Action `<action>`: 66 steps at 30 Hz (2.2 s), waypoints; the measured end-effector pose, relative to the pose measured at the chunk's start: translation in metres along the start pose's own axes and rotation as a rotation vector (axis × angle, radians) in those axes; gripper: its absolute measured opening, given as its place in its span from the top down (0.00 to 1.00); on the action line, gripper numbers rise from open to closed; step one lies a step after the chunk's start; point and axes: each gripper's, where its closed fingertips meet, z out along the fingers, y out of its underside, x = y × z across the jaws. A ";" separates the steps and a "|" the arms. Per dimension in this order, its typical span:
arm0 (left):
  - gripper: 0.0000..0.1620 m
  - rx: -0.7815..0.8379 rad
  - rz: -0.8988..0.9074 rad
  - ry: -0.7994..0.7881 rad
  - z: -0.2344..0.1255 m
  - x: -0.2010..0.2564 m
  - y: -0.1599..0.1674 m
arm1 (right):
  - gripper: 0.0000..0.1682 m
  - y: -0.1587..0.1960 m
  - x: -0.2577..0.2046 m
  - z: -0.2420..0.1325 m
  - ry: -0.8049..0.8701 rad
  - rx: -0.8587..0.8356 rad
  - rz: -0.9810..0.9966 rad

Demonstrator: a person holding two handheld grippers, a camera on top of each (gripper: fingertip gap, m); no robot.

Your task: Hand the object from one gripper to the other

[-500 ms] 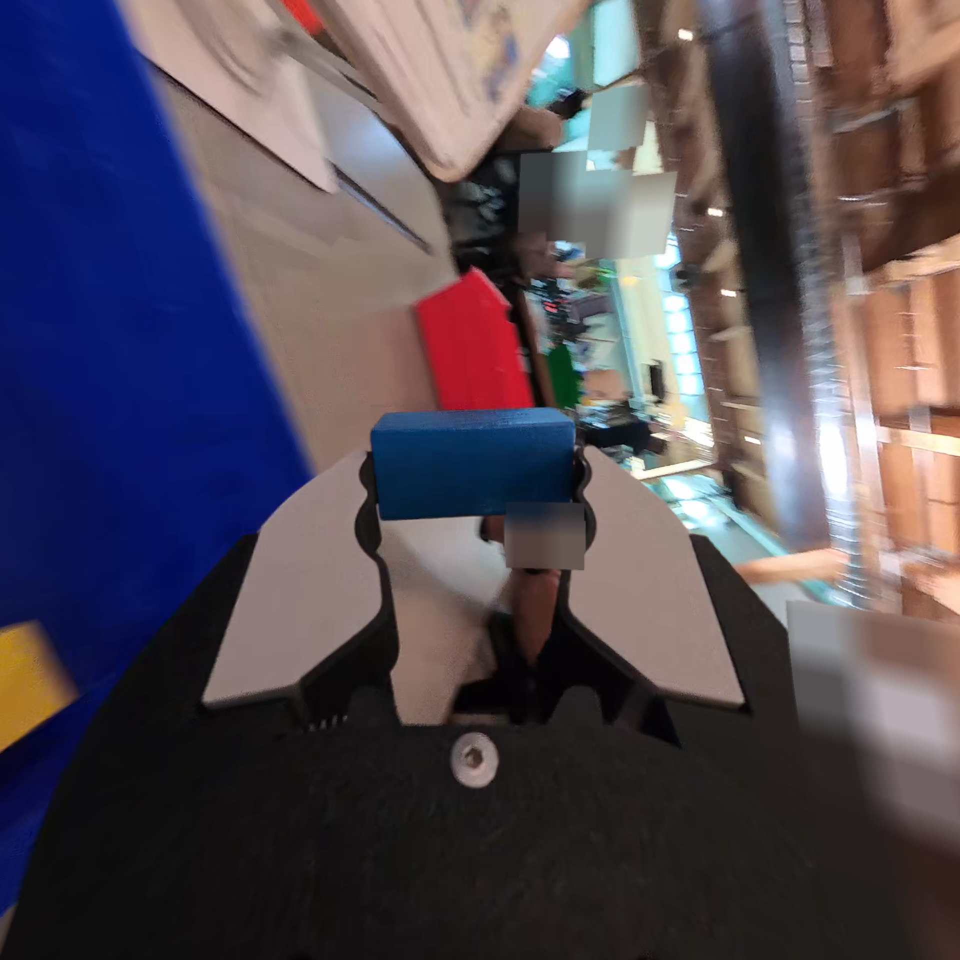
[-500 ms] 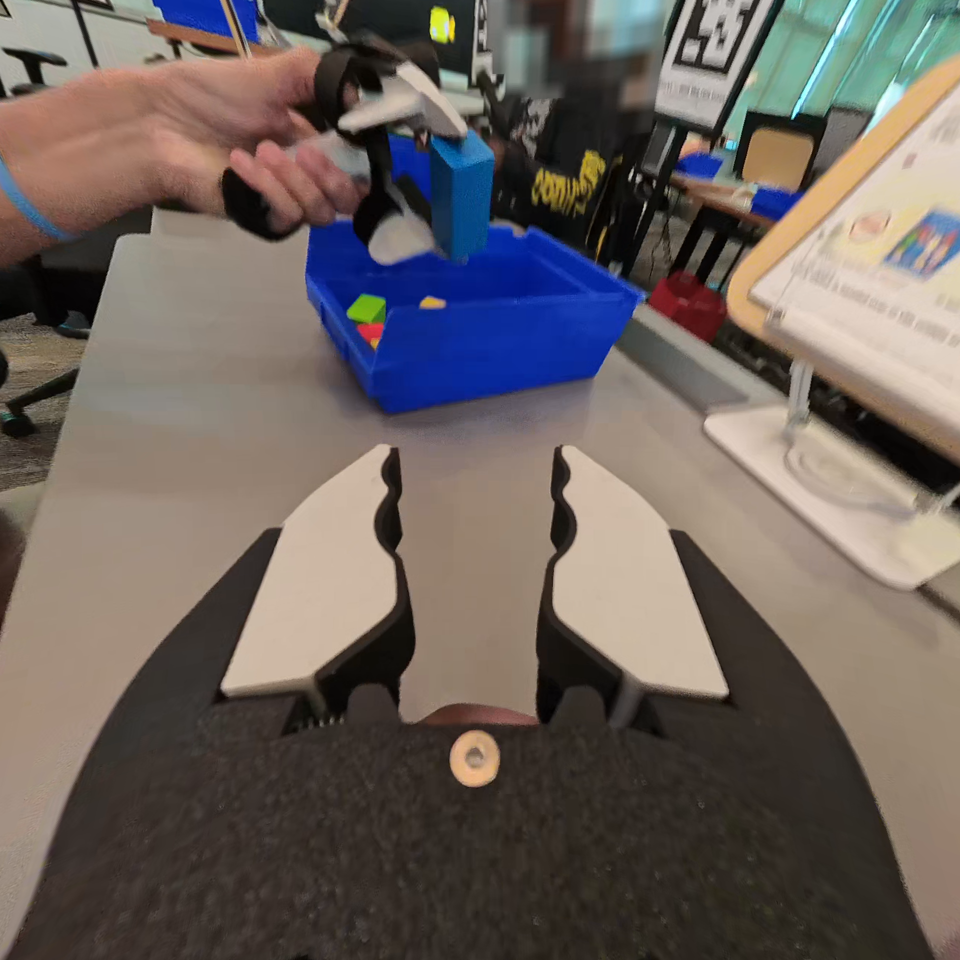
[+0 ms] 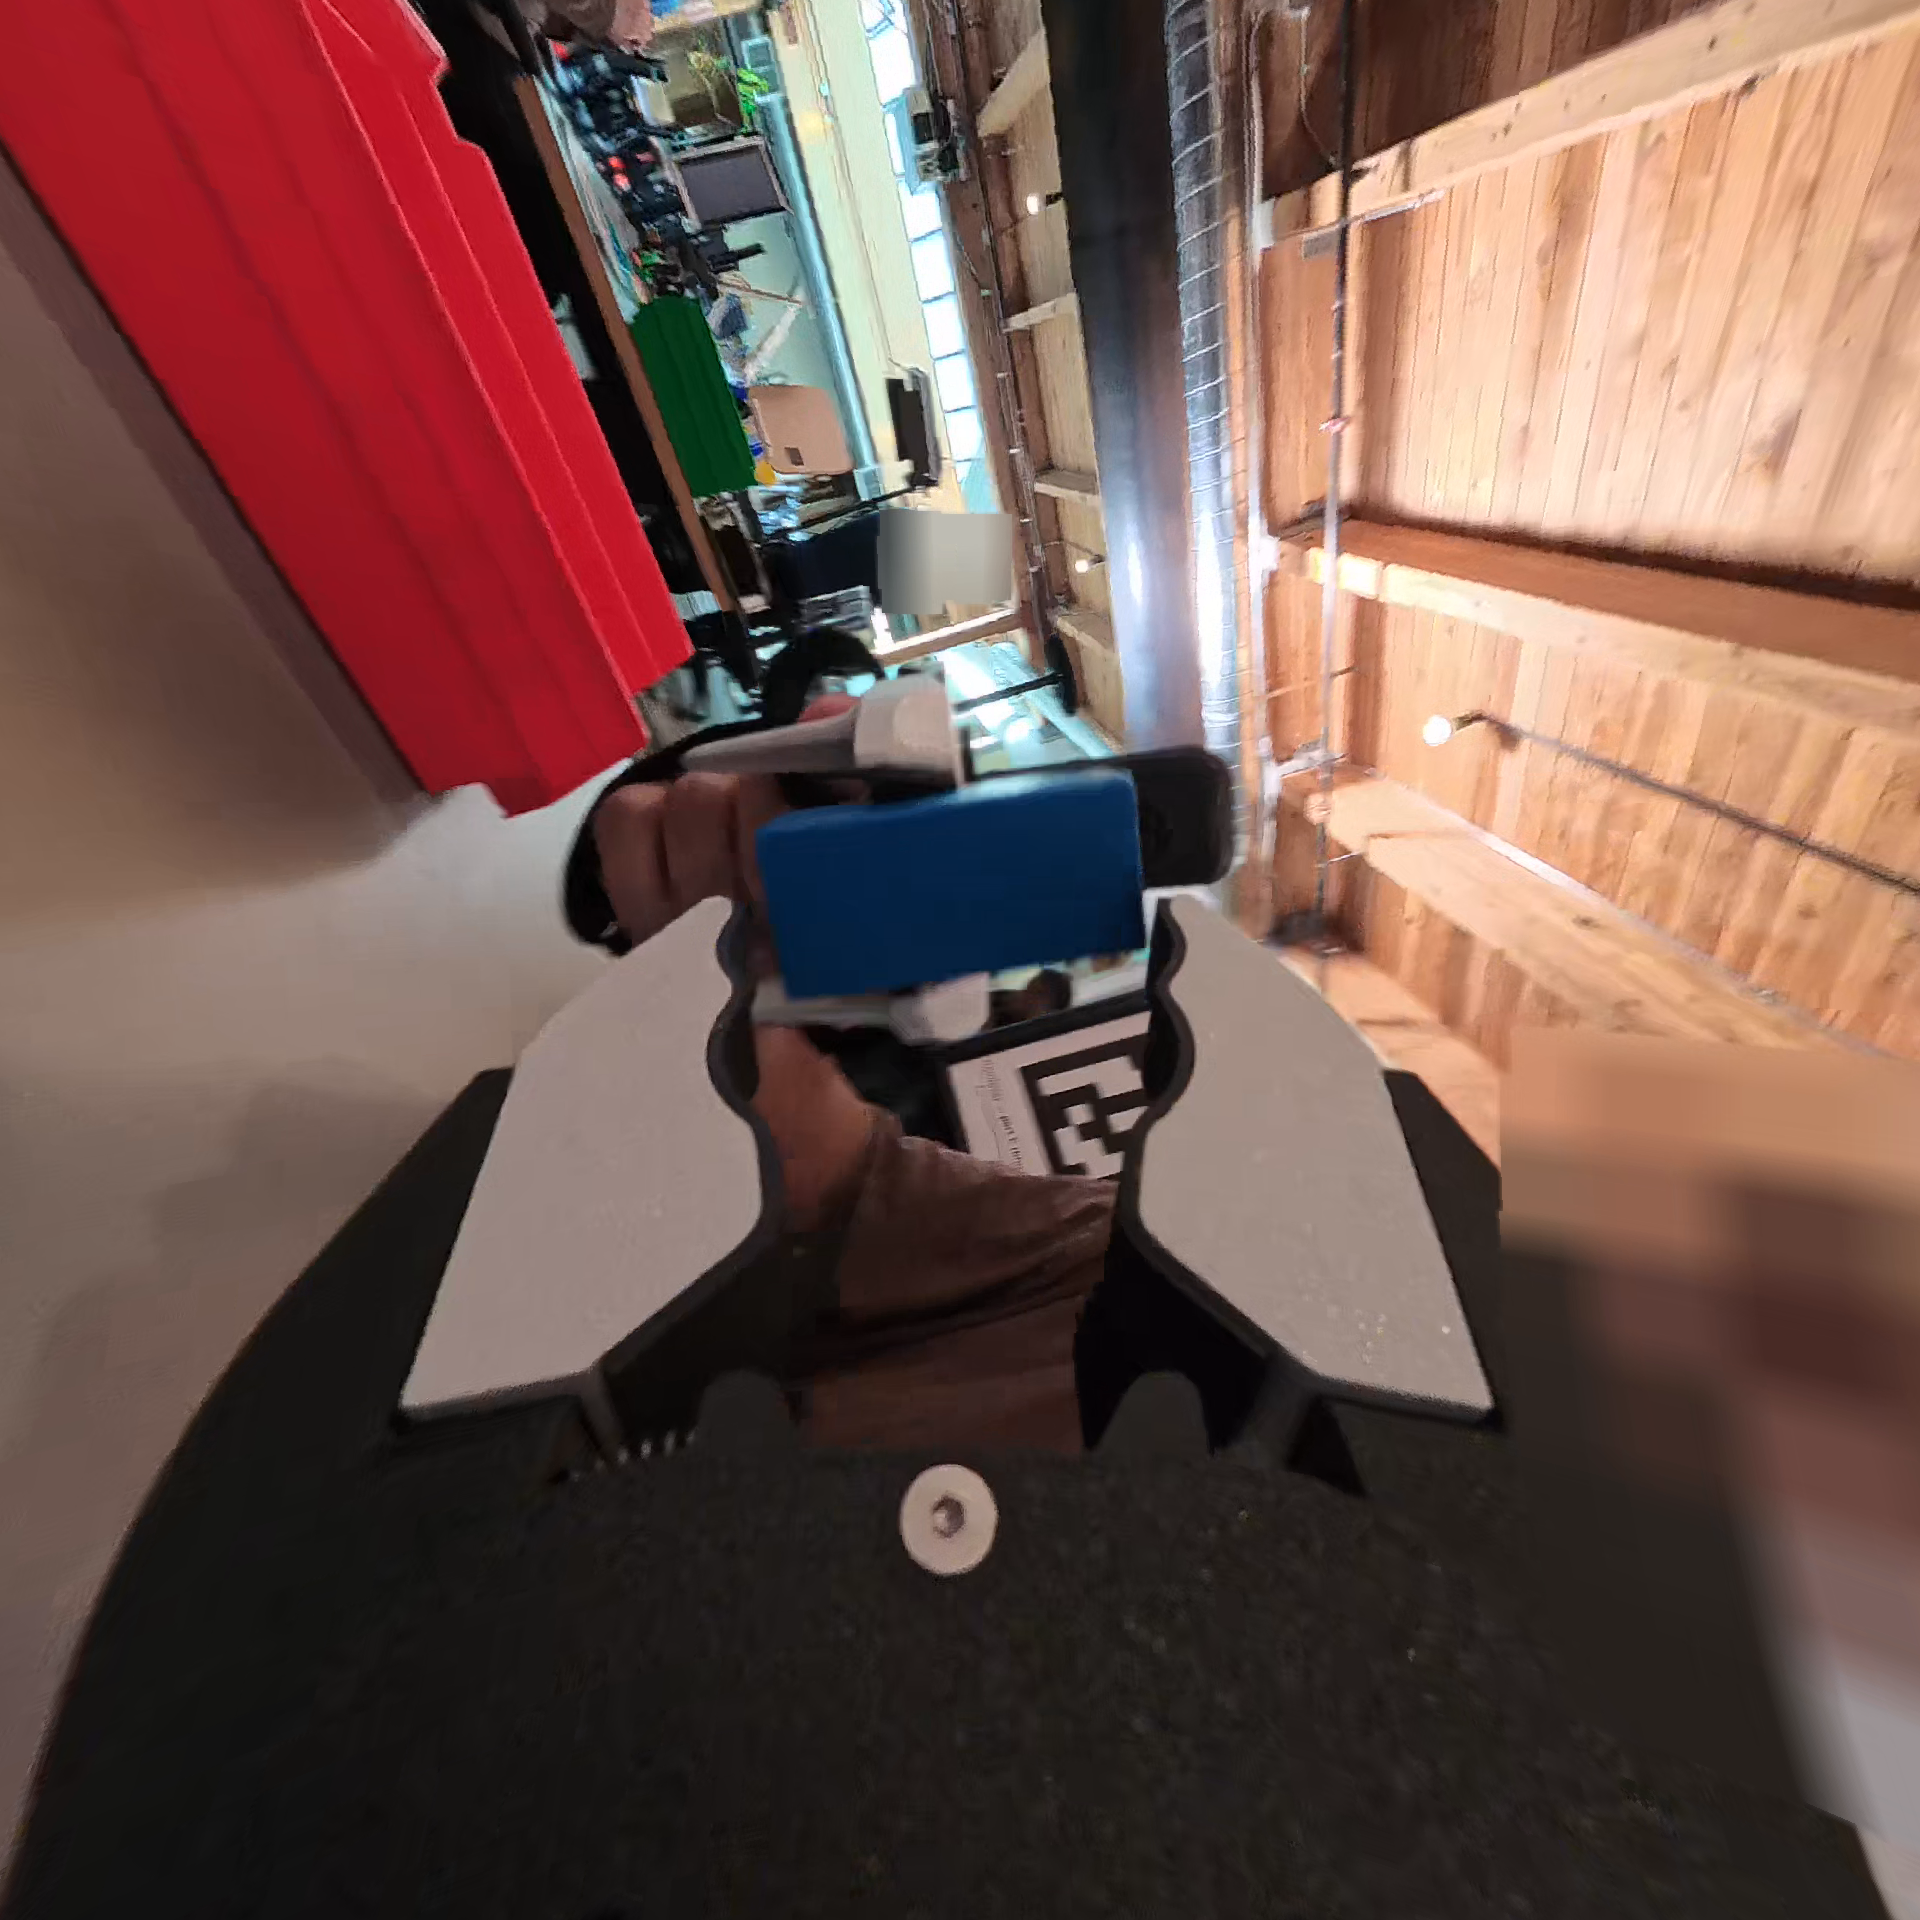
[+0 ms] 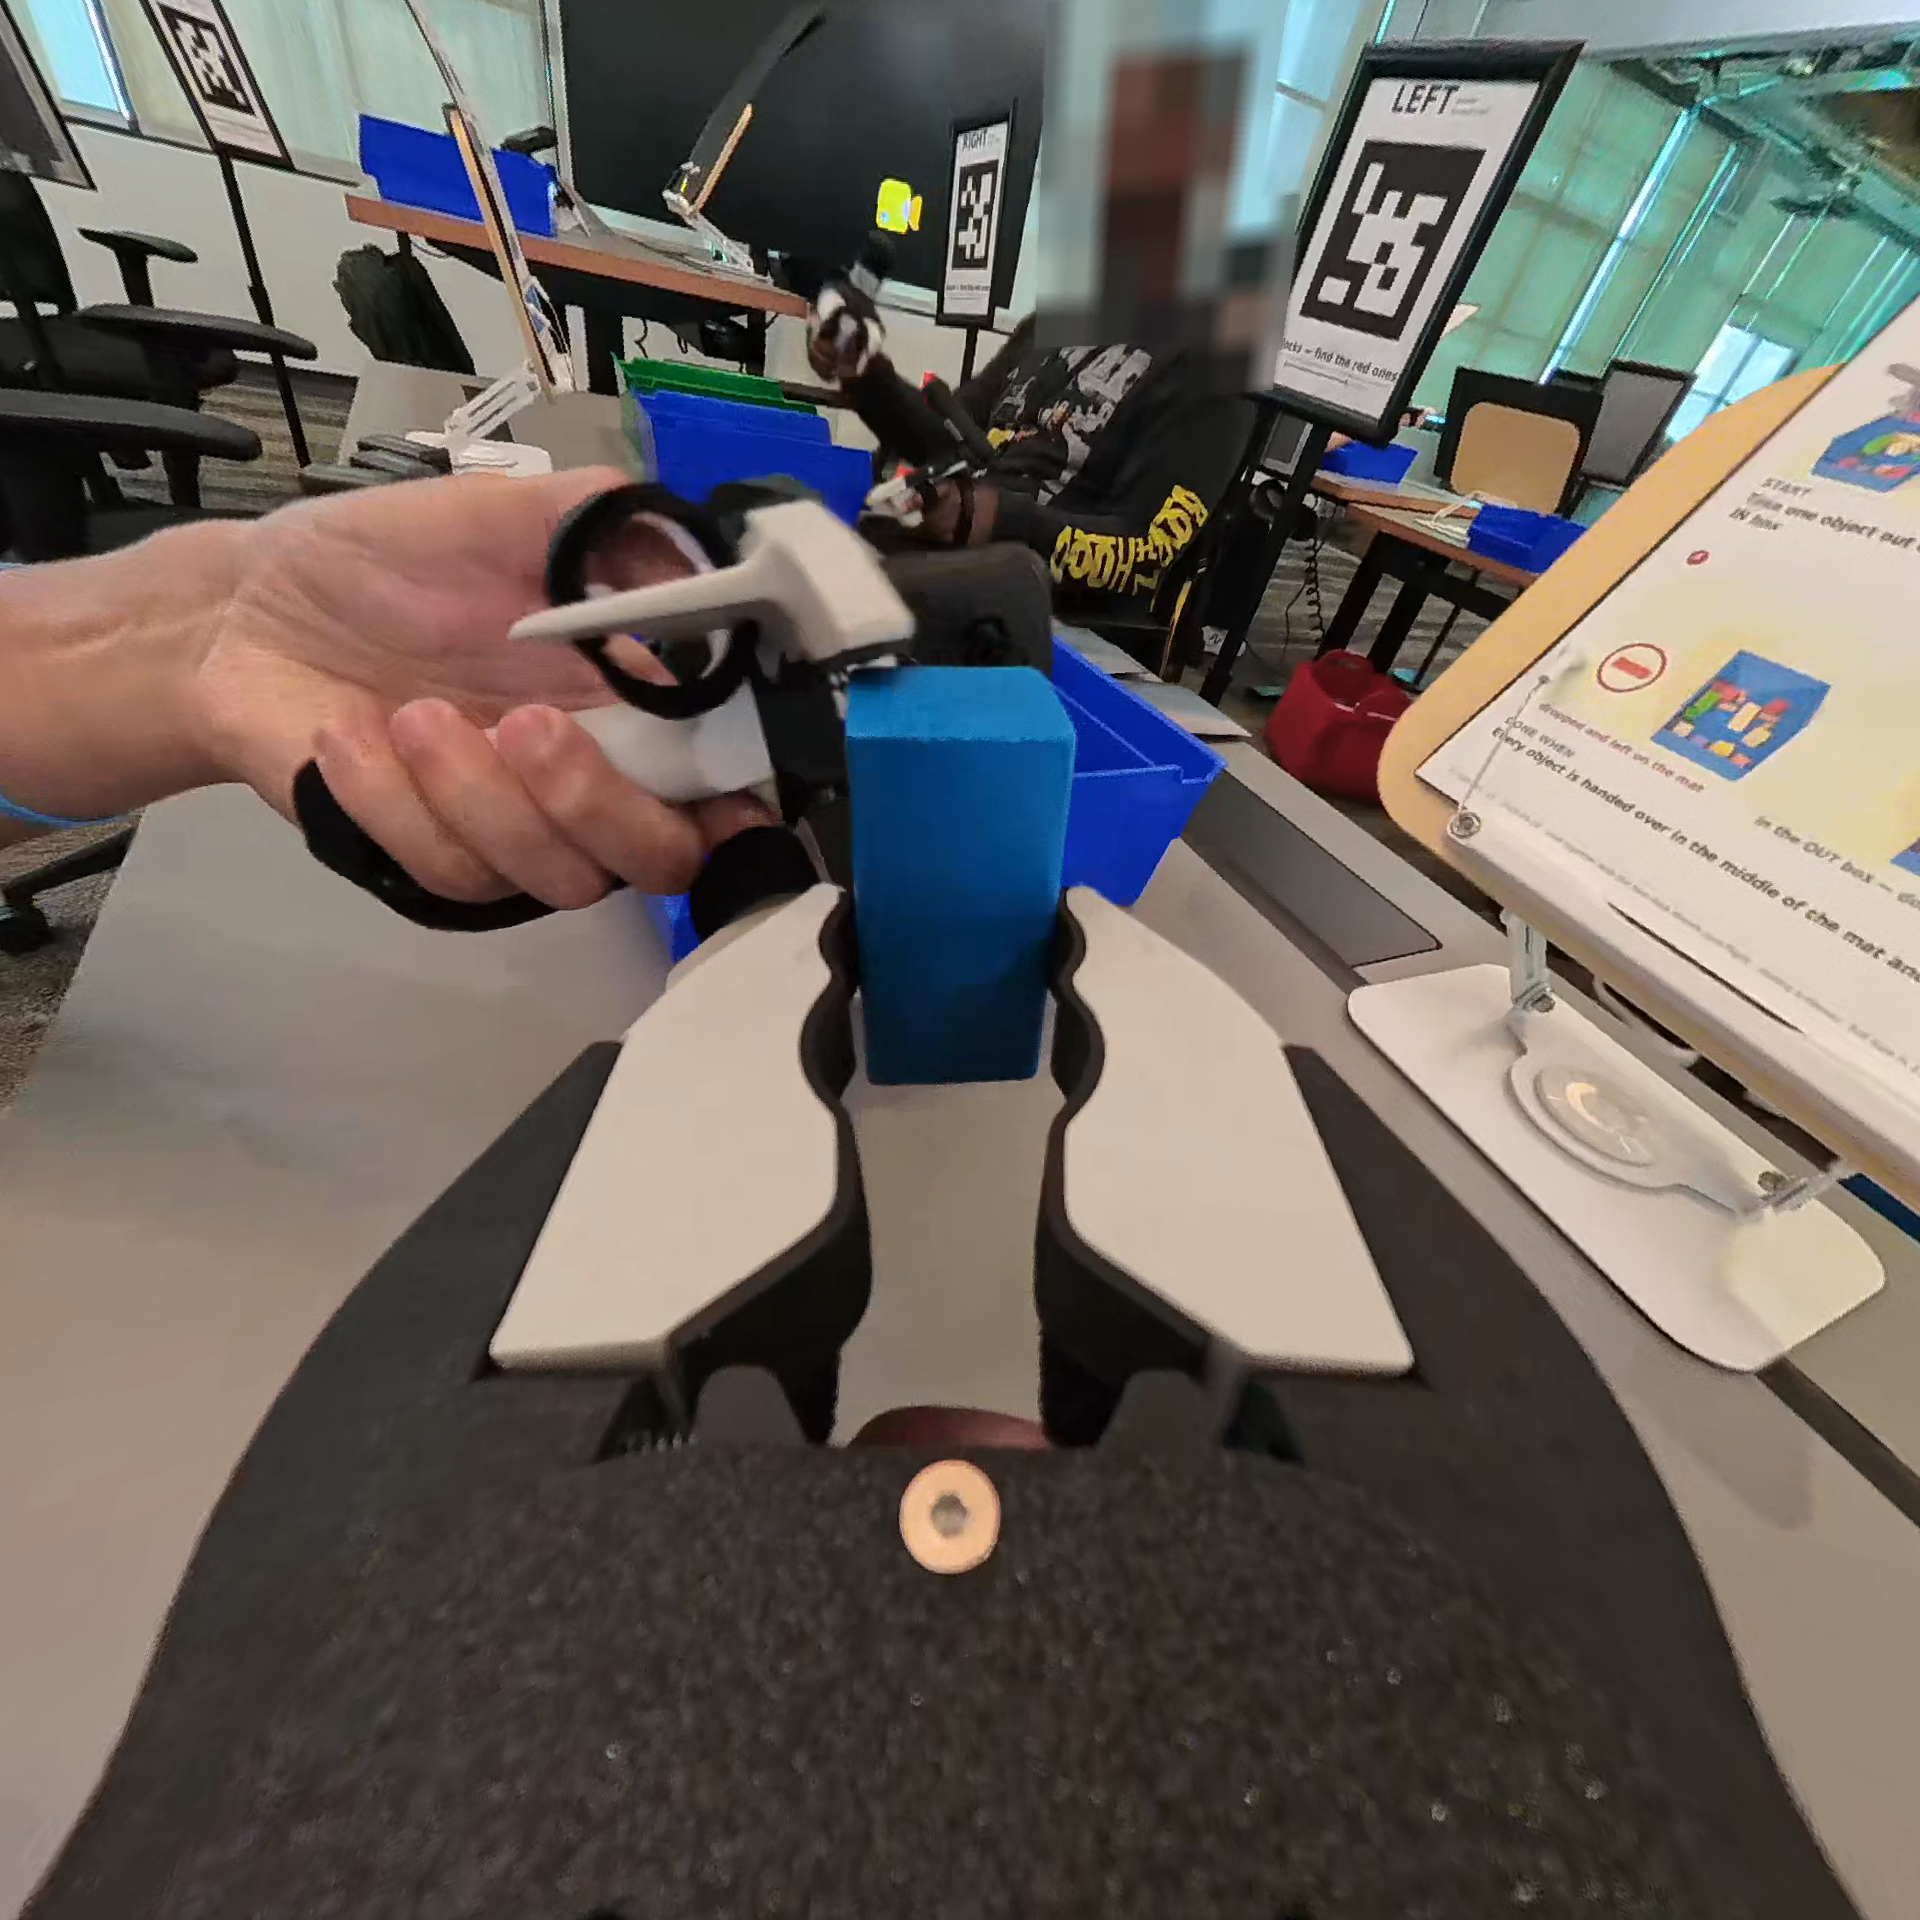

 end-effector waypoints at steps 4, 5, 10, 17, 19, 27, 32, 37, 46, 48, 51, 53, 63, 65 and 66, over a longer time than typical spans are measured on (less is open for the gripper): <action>0.45 -0.091 0.263 -0.301 -0.010 -0.042 0.064 | 0.79 -0.033 0.029 -0.046 0.077 0.004 -0.010; 0.47 -0.127 0.312 -0.337 -0.010 -0.052 0.090 | 0.79 -0.043 0.041 -0.063 0.101 -0.010 -0.010; 0.54 -0.127 0.420 -0.350 -0.014 -0.077 0.178 | 0.79 -0.056 0.115 -0.157 0.270 -0.232 -0.127; 0.58 -0.203 0.571 -0.372 -0.002 -0.072 0.191 | 0.79 0.080 0.159 -0.249 0.128 -0.939 -0.031; 0.59 -0.214 0.571 -0.380 -0.003 -0.074 0.192 | 0.79 0.121 0.150 -0.263 0.031 -1.091 0.047; 0.59 -0.170 0.521 -0.328 -0.007 -0.064 0.186 | 0.79 0.213 0.108 -0.271 -0.235 -1.388 0.211; 0.59 -0.164 0.551 -0.352 -0.012 -0.064 0.184 | 0.79 0.232 0.107 -0.270 -0.282 -1.417 0.099; 0.58 -0.145 0.538 -0.364 -0.011 -0.066 0.181 | 0.79 0.242 0.107 -0.273 -0.309 -1.474 0.086; 0.57 -0.128 0.561 -0.386 -0.013 -0.066 0.177 | 0.67 0.190 0.128 -0.270 -0.058 -1.274 0.058; 0.55 -0.110 0.574 -0.396 -0.015 -0.065 0.174 | 0.66 0.131 0.136 -0.259 0.122 -1.029 0.079; 0.55 -0.091 0.604 -0.411 -0.018 -0.063 0.168 | 0.67 0.046 0.113 -0.226 0.270 -0.525 0.174; 0.55 -0.094 0.619 -0.424 -0.019 -0.064 0.167 | 0.72 0.018 0.076 -0.198 0.268 -0.216 0.316; 0.59 -0.127 0.746 -0.642 -0.046 -0.070 0.156 | 0.68 0.076 -0.065 -0.093 0.103 0.009 0.405; 0.58 -0.130 0.780 -0.722 -0.060 -0.062 0.145 | 0.67 0.079 -0.070 -0.091 0.091 0.019 0.411; 0.58 -0.127 0.791 -0.783 -0.073 -0.057 0.136 | 0.67 0.080 -0.074 -0.089 0.074 0.010 0.407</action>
